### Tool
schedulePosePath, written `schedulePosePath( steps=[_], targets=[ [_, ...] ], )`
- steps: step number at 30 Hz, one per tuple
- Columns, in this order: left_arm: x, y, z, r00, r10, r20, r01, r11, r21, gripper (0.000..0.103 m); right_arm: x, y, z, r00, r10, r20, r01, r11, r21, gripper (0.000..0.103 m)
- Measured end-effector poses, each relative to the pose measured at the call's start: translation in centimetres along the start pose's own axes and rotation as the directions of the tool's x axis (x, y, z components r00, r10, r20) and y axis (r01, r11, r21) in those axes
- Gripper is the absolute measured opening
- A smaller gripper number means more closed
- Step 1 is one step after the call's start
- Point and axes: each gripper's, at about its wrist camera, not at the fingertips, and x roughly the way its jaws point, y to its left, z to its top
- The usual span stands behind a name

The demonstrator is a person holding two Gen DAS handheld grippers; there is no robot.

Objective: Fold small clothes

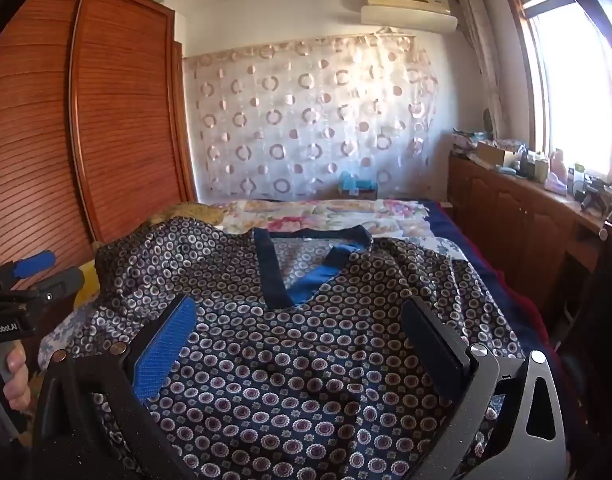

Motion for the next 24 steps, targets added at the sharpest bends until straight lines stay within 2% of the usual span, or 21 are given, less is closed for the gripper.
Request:
schedulePosePath(
  steps=[24],
  targets=[
    [-0.50, -0.09, -0.10, 1.000, 0.009, 0.016, -0.009, 1.000, 0.007, 0.103, -0.12, 0.11, 0.30, 1.000, 0.000, 0.007, 0.000, 1.000, -0.002, 0.103]
  ],
)
